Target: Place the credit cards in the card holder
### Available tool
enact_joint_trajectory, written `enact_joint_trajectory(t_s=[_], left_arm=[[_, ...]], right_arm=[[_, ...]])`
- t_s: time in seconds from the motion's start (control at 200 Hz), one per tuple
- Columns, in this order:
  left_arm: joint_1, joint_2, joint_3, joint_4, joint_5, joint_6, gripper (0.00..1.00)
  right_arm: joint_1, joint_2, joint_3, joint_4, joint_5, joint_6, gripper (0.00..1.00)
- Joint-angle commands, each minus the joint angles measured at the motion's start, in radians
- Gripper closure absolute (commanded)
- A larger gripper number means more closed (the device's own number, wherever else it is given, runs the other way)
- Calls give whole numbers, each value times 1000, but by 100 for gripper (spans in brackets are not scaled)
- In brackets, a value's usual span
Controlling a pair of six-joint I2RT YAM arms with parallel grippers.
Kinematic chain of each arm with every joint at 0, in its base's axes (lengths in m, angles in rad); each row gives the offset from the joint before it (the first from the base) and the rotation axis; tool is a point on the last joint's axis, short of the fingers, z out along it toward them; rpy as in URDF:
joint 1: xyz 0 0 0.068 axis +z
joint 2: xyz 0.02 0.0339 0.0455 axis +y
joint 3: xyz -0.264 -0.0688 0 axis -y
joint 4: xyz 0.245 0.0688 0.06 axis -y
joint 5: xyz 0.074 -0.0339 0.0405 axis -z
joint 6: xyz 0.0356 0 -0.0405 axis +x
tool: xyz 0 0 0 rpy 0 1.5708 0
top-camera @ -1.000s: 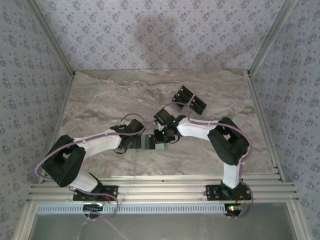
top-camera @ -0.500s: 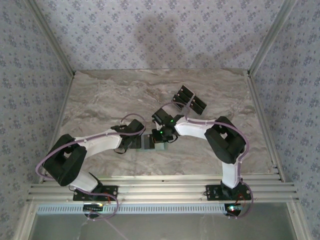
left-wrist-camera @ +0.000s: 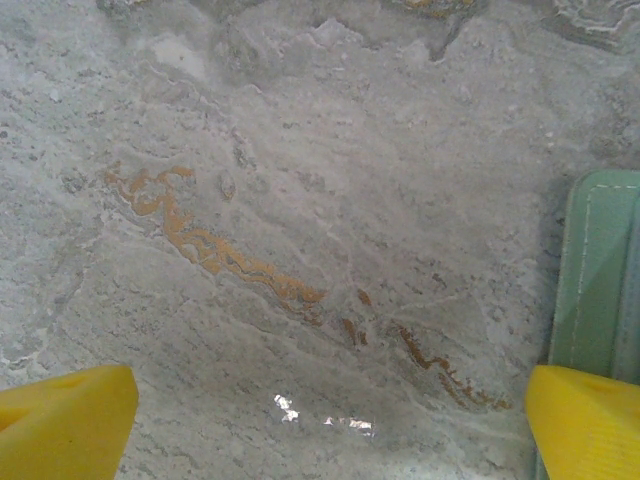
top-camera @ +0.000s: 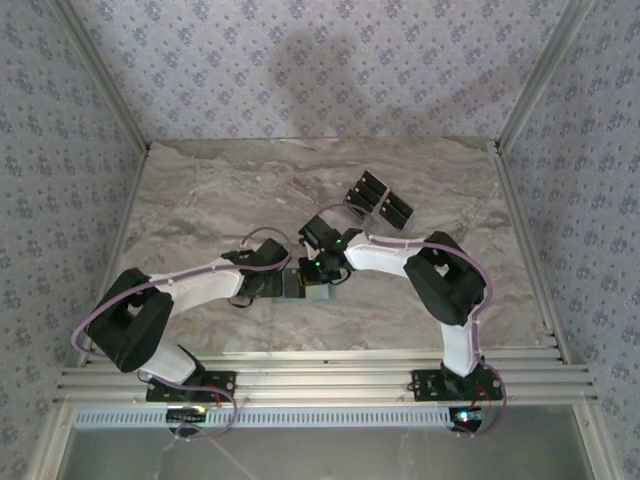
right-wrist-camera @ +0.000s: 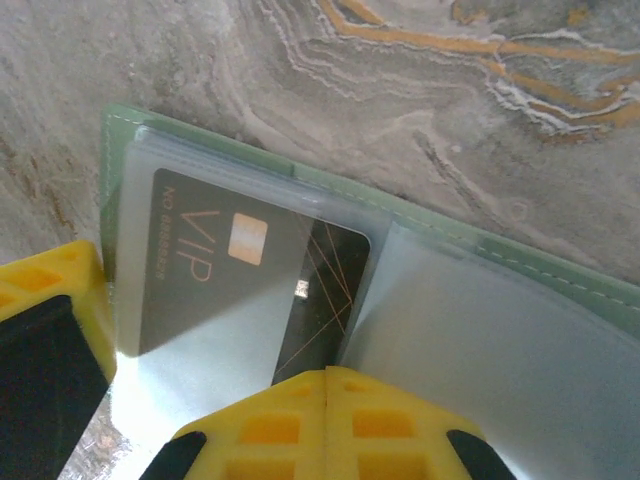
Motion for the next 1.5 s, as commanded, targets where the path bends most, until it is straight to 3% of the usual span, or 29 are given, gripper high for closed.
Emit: enact_joint_trajectory(t_s=[0.0, 0.275, 0.63, 1.494], left_arm=[[3, 11, -10, 11, 7, 2, 0], [4, 12, -8, 7, 8, -1, 0], [3, -53, 6, -32, -17, 0, 0], [9, 8, -26, 10, -6, -5, 0]], right_arm=[[16, 18, 29, -2, -24, 7, 99], [23, 21, 46, 11, -51, 18, 99], [-24, -87, -35, 27, -11, 28, 98], [-18, 19, -22, 49, -30, 28, 99]])
